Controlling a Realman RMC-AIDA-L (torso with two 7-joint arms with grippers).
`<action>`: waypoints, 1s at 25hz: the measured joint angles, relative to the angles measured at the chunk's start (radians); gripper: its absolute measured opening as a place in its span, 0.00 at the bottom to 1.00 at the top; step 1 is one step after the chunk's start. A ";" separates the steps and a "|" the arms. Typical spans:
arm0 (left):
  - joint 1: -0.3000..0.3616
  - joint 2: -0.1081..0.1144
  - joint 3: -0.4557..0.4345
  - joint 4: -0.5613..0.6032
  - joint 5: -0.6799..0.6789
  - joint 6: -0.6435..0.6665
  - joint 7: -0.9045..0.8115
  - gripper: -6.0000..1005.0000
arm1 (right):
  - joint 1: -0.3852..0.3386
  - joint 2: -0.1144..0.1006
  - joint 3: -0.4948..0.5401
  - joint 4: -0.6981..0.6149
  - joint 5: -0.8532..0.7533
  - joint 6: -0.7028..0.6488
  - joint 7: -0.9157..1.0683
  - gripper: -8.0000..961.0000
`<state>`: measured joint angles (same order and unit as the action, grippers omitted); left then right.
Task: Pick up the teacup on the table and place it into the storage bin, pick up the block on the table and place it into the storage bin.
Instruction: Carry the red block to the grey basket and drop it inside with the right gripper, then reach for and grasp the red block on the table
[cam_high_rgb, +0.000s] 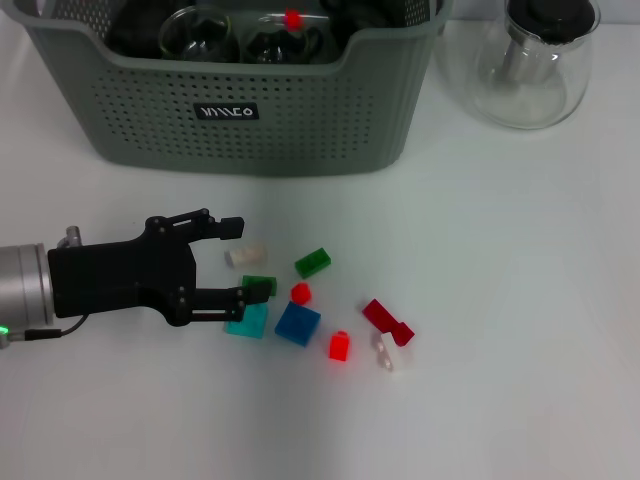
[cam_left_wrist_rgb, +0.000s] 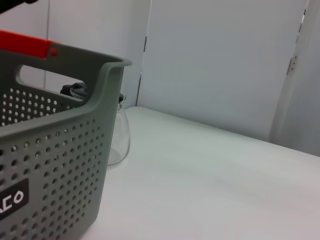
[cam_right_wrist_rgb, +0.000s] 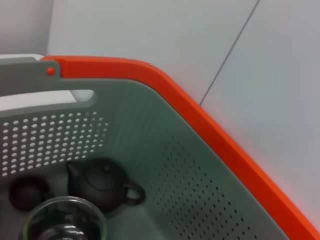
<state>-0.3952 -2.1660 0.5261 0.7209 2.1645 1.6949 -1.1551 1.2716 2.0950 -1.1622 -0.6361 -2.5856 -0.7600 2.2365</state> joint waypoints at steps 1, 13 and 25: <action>-0.001 0.000 0.000 0.000 0.000 0.000 0.000 0.87 | -0.001 0.000 -0.005 0.004 0.000 0.008 0.000 0.40; -0.001 0.002 -0.005 0.003 0.000 0.010 -0.003 0.87 | -0.121 -0.018 -0.002 -0.312 0.216 -0.252 -0.069 0.74; 0.007 0.002 -0.008 0.005 0.006 0.010 -0.002 0.87 | -0.327 -0.098 0.055 -0.607 0.525 -0.913 -0.173 0.74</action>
<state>-0.3880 -2.1644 0.5184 0.7263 2.1701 1.7049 -1.1575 0.9448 1.9971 -1.1074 -1.2428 -2.0611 -1.6730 2.0631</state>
